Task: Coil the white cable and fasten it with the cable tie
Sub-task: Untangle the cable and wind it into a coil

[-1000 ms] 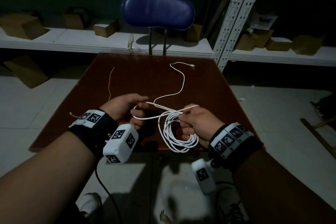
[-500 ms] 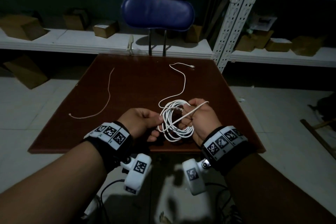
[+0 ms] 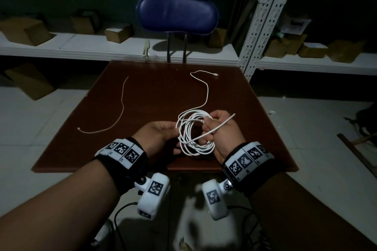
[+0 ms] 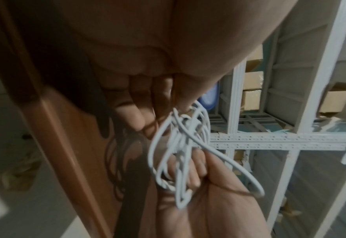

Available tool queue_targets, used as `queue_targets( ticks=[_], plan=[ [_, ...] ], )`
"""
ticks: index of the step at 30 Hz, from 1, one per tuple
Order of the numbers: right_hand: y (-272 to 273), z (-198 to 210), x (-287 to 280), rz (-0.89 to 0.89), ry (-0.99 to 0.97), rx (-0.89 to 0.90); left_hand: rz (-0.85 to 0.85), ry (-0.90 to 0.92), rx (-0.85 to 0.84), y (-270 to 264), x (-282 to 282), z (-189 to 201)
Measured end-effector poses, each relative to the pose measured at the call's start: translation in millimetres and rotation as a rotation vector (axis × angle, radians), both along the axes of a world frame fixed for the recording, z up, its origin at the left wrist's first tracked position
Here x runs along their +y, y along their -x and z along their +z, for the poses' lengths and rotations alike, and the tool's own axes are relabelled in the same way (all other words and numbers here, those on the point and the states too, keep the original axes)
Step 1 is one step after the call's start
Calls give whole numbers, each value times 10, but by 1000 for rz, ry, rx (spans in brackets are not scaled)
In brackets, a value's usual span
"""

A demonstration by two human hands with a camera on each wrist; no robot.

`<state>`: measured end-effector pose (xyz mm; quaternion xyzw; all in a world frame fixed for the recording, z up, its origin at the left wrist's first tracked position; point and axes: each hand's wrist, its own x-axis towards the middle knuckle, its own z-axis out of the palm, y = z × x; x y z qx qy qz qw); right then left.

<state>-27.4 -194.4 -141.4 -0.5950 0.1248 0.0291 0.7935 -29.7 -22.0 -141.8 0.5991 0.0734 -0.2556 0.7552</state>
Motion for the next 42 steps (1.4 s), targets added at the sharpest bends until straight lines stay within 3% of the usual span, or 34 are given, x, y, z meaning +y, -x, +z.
queue_targets(
  ticks=[3,5,9,14,24,29,39,42],
  plan=[
    [8,8,16,-5,42,-1,21,119,36,14,-51,41],
    [10,13,16,1,54,-8,5,94,35,36,-61,77],
    [23,1,26,21,80,-16,-51,-211,-129,36,-9,-14],
    [56,13,44,69,46,-1,-134,-335,-193,17,46,-40],
    [22,-66,52,69,38,52,-231,-235,-100,20,31,-49],
    [48,-27,56,87,-4,54,-290,-205,-130,47,31,-31],
    [61,144,-27,94,-178,85,-100,-264,-226,10,35,49],
    [46,129,-70,39,-300,101,-20,-381,-295,-45,70,52]
  ],
)
